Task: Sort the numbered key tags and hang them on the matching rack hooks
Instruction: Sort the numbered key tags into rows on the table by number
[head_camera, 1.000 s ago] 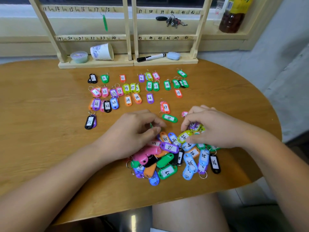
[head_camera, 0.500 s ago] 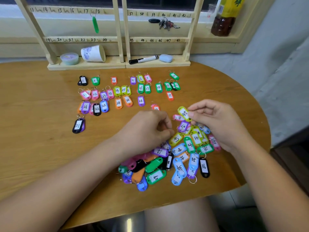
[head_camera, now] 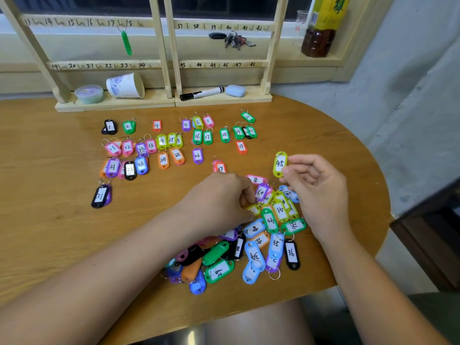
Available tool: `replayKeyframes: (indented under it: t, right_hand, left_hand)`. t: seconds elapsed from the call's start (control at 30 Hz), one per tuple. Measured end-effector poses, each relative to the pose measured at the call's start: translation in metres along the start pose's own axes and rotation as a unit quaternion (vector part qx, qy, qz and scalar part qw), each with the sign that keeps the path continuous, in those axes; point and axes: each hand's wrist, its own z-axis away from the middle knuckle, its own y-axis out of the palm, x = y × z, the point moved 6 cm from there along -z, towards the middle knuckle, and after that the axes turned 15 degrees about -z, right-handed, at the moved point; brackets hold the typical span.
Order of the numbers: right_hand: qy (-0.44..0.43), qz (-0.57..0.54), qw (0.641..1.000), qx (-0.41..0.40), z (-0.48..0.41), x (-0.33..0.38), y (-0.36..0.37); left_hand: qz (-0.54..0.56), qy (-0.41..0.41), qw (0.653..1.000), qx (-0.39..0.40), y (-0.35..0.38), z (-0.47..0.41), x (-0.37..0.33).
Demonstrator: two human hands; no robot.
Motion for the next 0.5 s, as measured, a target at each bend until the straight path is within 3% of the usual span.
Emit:
replayKeyframes:
  t: [0.3,0.4,0.5]
  right_hand:
    - [-0.034,0.023,0.999,0.011,0.001,0.002,0.004]
    - [-0.045,0.016,0.999,0.01,0.001,0.005,0.004]
    - [-0.056,0.017,0.998,0.008,0.003,0.009,0.004]
  left_hand:
    - [0.026,0.006,0.998,0.054,-0.01,-0.012,-0.001]
    - [0.159,-0.006,0.987,0.019,-0.018,-0.005,0.014]
    - [0.323,-0.023,0.946,-0.006,-0.022,0.008,0.032]
